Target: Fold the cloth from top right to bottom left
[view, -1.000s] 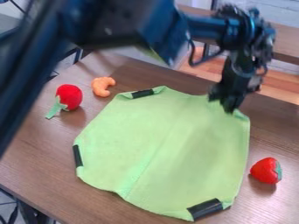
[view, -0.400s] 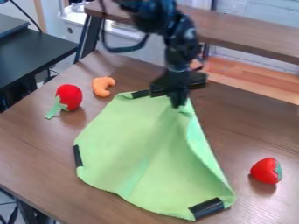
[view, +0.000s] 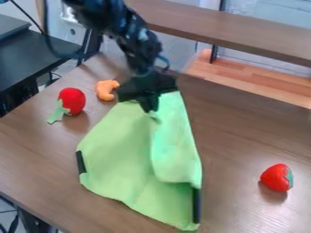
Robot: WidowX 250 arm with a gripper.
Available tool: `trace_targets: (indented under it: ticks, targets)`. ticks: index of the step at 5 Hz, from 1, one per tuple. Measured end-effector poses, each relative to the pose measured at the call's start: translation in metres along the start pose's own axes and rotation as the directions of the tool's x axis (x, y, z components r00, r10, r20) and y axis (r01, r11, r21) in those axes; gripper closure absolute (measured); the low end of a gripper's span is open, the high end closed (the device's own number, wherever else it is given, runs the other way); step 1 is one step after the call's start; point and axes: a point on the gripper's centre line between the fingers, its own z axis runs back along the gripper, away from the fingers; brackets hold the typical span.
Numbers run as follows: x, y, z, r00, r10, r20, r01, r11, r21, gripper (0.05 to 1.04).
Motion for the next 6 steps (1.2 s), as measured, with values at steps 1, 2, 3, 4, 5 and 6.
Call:
trace_targets:
  ticks: [1,2,3,4,5,6]
  targets:
    - [0.005,0.024,0.024,0.999,0.036,0.009,-0.036,0.999,-0.032,1.024]
    - [-0.007,0.042,0.039,1.000,0.031,-0.002,-0.031,0.999,-0.040,1.024]
    - [-0.009,0.056,0.042,0.999,0.040,0.010,-0.039,0.999,-0.025,1.024]
    - [-0.005,0.062,0.041,0.999,0.041,0.032,-0.041,0.999,0.009,1.009]
    - [0.000,0.075,0.042,0.987,0.136,0.081,-0.143,0.987,0.078,0.862]
    - [-0.018,0.083,0.044,0.978,0.180,0.103,-0.193,0.973,0.127,0.603]
